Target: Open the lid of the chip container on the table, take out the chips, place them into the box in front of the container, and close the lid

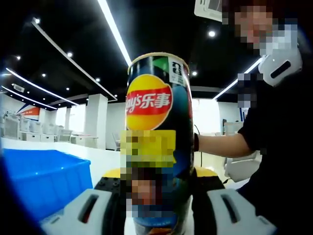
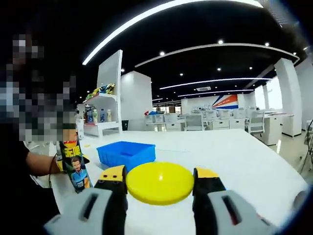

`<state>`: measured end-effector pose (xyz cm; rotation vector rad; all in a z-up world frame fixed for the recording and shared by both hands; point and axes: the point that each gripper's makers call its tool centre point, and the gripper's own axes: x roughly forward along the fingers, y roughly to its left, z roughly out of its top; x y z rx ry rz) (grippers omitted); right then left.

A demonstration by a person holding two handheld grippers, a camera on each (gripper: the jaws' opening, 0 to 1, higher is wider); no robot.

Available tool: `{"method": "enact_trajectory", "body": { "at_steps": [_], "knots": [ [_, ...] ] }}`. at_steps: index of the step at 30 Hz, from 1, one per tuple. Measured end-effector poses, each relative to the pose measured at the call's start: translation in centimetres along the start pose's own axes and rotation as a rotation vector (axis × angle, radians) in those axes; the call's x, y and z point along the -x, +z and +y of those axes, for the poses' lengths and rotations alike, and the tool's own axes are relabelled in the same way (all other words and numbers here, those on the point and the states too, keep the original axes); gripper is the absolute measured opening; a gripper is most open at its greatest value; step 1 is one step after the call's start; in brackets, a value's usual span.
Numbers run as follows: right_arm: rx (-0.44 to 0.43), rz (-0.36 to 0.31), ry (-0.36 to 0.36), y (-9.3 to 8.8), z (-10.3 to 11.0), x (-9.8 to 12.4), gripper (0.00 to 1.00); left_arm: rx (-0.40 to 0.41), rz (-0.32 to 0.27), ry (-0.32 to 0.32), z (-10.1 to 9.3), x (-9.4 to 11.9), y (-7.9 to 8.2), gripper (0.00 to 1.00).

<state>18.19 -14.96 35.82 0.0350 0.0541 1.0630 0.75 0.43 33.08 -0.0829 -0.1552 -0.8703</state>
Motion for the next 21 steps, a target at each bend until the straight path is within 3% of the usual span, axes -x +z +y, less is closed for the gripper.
{"method": "enact_trajectory", "body": {
  "at_steps": [15,21],
  "knots": [
    [-0.009,0.031,-0.117,-3.7,-2.4,1.0,0.51,0.002,-0.001,0.001,0.0,0.1,0.0,0.51],
    [0.015,0.076,-0.145,-5.6,-2.9,1.0,0.51,0.002,-0.001,0.001,0.0,0.1,0.0,0.51]
  ]
}}
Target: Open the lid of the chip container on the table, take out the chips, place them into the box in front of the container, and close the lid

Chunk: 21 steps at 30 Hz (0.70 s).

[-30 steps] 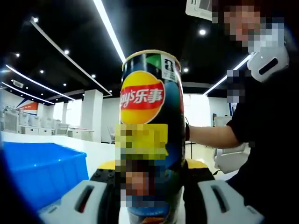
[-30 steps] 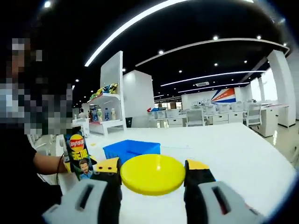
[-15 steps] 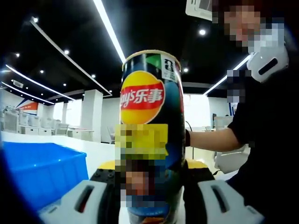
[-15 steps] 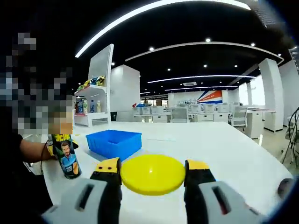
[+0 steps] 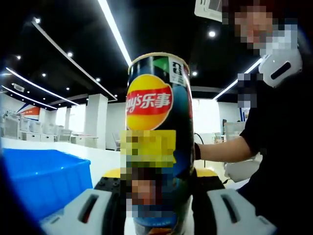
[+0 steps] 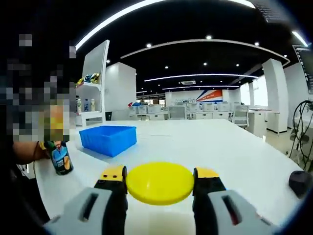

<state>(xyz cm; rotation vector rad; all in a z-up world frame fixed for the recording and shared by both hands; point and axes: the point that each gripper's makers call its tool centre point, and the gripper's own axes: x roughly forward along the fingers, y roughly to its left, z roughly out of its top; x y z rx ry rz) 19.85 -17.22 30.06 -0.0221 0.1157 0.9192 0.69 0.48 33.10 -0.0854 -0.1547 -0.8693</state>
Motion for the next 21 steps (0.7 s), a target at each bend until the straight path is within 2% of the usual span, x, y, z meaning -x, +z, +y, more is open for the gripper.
{"method": "enact_trajectory", "body": {
  "at_steps": [21],
  "knots": [
    [0.031,0.081,-0.039,-2.7,0.5,0.0,0.51,0.000,-0.001,0.000,0.1,0.0,0.0,0.51]
  ]
}}
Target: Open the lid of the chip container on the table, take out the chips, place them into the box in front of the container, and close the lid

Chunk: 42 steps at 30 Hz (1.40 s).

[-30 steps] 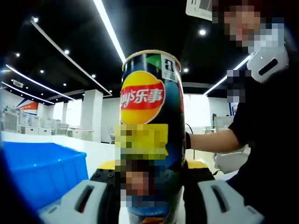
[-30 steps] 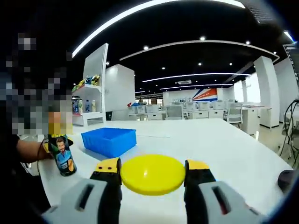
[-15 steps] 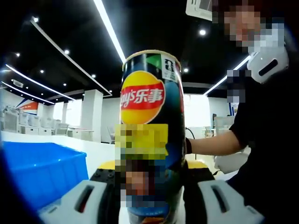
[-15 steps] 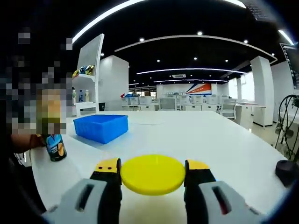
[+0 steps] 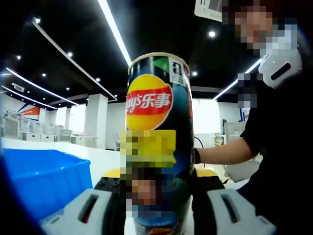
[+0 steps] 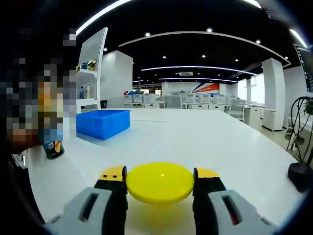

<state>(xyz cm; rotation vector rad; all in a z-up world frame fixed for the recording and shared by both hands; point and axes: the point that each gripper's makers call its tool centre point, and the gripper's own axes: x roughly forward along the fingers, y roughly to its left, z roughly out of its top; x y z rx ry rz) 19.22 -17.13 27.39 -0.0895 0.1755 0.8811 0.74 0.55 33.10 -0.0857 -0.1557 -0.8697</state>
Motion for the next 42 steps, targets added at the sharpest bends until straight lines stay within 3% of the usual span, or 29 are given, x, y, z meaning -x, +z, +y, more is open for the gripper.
{"method": "enact_trajectory", "body": {
  "at_steps": [12,19,42],
  "knots": [
    [0.025,0.032,0.023,-0.7,0.8,-0.1,0.51,0.000,0.000,0.000,0.0,0.1,0.0,0.51],
    [0.036,0.039,0.040,-1.0,-0.1,-0.4,0.51,0.000,0.000,-0.001,0.0,0.1,0.0,0.51],
    [0.037,0.008,0.080,-0.7,-1.0,0.3,0.53,0.002,-0.001,-0.004,-0.1,-0.1,0.0,0.51]
  ]
}}
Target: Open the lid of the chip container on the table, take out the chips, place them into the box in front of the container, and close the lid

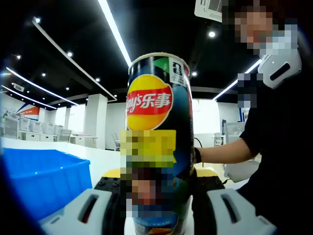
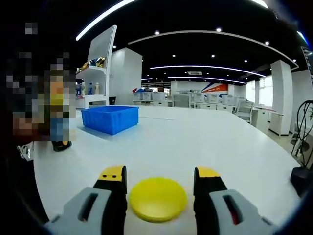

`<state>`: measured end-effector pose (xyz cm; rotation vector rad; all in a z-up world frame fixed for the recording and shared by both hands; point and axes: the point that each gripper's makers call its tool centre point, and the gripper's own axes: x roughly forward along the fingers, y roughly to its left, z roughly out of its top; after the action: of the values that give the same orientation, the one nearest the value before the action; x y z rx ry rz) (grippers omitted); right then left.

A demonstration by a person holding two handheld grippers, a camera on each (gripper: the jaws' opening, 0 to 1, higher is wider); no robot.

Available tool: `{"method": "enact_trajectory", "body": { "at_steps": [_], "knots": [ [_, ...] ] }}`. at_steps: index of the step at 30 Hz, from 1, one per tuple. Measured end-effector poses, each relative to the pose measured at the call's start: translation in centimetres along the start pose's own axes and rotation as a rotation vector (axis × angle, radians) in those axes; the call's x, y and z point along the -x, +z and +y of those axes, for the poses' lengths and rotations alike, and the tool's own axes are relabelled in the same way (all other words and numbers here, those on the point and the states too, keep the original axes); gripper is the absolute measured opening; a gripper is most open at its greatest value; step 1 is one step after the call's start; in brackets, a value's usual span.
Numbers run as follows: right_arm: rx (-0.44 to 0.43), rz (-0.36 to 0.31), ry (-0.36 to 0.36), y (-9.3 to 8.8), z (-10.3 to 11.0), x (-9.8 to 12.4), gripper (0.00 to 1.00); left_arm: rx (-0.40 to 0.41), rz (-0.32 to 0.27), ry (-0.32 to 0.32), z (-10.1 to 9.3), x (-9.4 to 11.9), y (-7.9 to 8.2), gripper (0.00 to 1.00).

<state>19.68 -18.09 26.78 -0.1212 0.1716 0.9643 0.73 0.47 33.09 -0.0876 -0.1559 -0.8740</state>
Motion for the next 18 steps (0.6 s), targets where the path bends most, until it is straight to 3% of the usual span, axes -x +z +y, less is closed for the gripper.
{"method": "enact_trajectory", "body": {
  "at_steps": [10,18],
  "knots": [
    [-0.029,-0.041,-0.012,0.7,-0.2,0.4,0.49,-0.018,0.007,0.008,-0.1,0.0,0.0,0.51],
    [-0.031,-0.059,-0.003,1.2,0.8,0.6,0.49,-0.030,0.012,0.013,-0.1,0.1,0.1,0.50]
  ]
}}
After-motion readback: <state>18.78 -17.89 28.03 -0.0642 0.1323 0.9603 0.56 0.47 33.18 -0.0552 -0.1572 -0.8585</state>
